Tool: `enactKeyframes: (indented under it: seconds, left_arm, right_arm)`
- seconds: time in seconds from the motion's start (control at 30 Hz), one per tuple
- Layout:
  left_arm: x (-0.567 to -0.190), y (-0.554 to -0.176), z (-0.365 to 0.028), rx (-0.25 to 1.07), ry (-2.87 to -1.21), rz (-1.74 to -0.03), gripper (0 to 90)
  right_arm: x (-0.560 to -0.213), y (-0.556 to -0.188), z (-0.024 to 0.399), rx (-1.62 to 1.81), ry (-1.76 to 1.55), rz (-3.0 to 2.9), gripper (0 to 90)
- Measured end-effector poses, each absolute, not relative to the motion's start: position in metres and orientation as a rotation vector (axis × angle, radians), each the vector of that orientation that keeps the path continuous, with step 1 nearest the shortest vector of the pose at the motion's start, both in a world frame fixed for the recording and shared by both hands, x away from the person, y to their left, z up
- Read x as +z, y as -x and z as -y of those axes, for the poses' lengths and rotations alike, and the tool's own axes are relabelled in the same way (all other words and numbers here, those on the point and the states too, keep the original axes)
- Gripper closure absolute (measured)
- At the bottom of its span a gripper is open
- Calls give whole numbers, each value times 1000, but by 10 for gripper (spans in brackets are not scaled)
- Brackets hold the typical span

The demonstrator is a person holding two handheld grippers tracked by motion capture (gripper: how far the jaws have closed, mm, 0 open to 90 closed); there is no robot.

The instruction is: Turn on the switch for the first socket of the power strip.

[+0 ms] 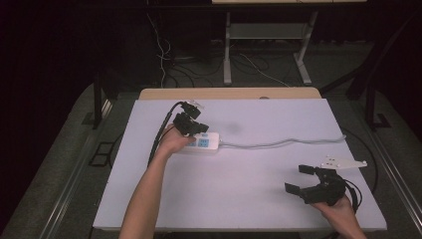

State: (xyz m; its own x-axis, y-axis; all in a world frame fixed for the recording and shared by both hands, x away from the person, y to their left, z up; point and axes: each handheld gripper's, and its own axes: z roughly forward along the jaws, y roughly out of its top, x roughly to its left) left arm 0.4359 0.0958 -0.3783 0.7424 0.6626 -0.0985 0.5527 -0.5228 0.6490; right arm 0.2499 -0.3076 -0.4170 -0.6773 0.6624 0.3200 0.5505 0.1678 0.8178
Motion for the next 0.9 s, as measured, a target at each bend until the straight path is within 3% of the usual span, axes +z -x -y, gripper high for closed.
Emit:
enactKeyframes:
  seconds: [0.33, 0.57, 0.6, 0.63, 0.83, 0.9]
  left_arm:
    - [-359, -422, -103, 220, -2211, -903, 886]
    - [-349, -407, -110, 207, -2197, -908, 643]
    - [-348, -406, -112, 205, -2196, -910, 529]
    - [-347, -404, -114, 203, -2191, -910, 529]
    - [-342, -389, -125, 195, -2157, -889, 171]
    - [-342, -385, -129, 190, -2146, -890, 123]
  right_arm:
    - [-417, -250, 307, 1547, -1199, -2315, 3]
    - [-417, -250, 305, 1548, -1188, -2327, 3]
    - [-416, -250, 303, 1547, -1186, -2332, 3]
    - [-416, -250, 303, 1547, -1186, -2332, 3]
    - [-417, -251, 301, 1548, -1178, -2337, 3]
    - [-417, -251, 301, 1549, -1178, -2337, 3]
